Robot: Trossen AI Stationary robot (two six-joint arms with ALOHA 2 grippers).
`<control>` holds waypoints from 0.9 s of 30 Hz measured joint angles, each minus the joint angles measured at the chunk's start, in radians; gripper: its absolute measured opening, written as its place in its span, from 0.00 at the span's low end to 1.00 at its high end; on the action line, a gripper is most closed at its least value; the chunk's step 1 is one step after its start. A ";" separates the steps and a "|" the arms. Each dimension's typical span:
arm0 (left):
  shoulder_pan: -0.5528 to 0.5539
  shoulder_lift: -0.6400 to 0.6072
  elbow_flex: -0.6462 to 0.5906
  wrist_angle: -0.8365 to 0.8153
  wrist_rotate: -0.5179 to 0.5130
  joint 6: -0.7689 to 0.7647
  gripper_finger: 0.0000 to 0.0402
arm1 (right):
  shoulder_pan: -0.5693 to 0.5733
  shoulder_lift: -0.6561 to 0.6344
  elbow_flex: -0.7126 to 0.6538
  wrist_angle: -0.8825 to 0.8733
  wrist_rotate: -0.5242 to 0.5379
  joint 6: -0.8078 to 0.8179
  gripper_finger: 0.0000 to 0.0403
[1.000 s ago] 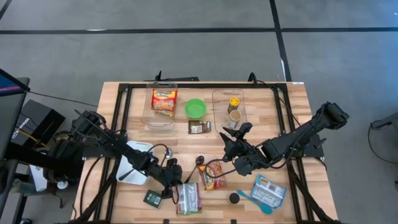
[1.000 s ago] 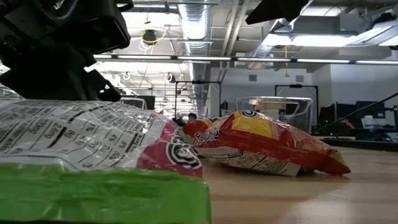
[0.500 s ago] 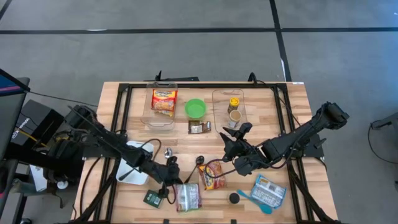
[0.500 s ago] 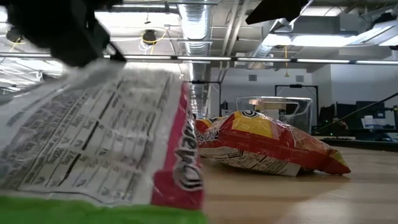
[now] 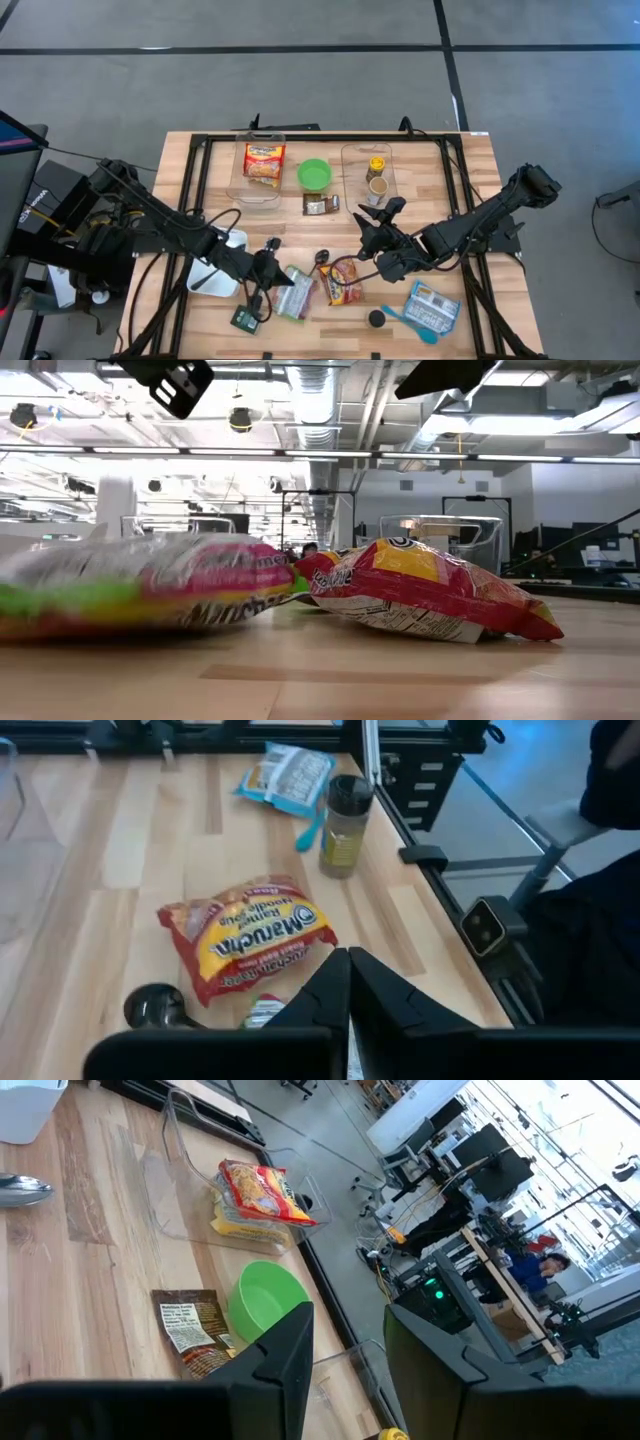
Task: Pick & Place Food Item
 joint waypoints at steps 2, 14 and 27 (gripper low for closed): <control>0.000 0.002 0.000 -0.003 -0.004 0.000 0.00 | 0.000 0.000 0.000 -0.003 0.000 0.000 0.29; 0.060 0.019 0.000 -0.262 -0.017 -0.136 0.00 | 0.000 0.000 0.000 -0.003 0.000 0.001 0.29; 0.103 0.175 0.000 -0.253 0.017 -0.056 0.22 | 0.000 0.000 0.000 -0.003 0.000 0.003 0.29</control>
